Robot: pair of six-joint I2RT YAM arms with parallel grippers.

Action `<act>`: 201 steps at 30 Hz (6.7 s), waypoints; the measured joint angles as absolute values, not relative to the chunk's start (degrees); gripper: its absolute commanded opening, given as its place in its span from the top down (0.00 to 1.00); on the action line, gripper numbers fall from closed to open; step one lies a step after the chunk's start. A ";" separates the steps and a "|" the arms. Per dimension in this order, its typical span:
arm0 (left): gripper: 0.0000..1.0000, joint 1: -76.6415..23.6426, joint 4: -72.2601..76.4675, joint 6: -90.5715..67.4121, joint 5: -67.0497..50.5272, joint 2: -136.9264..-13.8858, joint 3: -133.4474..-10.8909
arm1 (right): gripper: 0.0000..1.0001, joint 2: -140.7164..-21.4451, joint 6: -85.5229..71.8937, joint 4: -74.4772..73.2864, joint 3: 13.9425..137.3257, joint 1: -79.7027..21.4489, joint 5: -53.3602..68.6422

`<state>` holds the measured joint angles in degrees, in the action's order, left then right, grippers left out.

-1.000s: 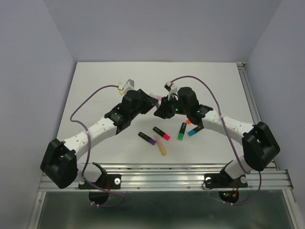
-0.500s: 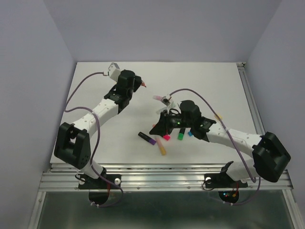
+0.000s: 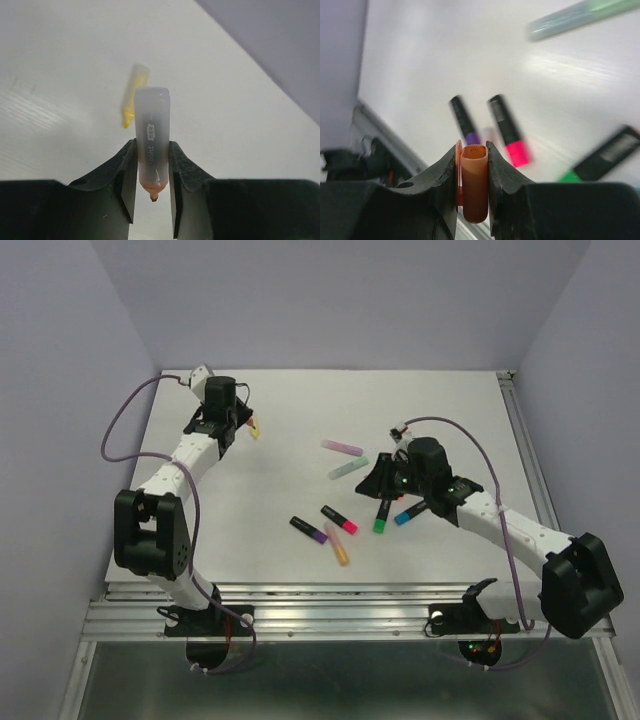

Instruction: Open the pen caps

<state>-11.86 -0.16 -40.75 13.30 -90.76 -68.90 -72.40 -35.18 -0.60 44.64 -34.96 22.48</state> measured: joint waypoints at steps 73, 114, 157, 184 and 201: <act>0.01 -21.34 -11.03 -35.53 7.77 -76.71 -51.62 | 0.73 -81.23 -34.68 -23.88 42.41 -5.19 -19.90; 0.20 -41.71 -31.48 -59.33 6.15 -94.87 -57.56 | 0.00 -56.82 -38.41 -18.37 32.08 -4.71 -17.96; 1.00 -42.28 -20.99 -57.98 26.70 -80.77 -67.07 | 0.00 -58.52 -27.44 5.26 29.32 -24.12 34.35; 1.00 -42.28 -14.35 -58.02 14.52 -85.32 -67.96 | 0.62 -88.60 -22.68 14.98 49.12 -35.73 31.59; 1.00 -42.28 -15.97 -57.23 16.75 -85.65 -68.42 | 0.99 -88.25 -28.71 16.80 47.68 -38.28 28.49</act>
<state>-42.28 -15.97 -57.23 16.75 -85.65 -68.42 -88.25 -28.71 16.80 47.68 -38.28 28.49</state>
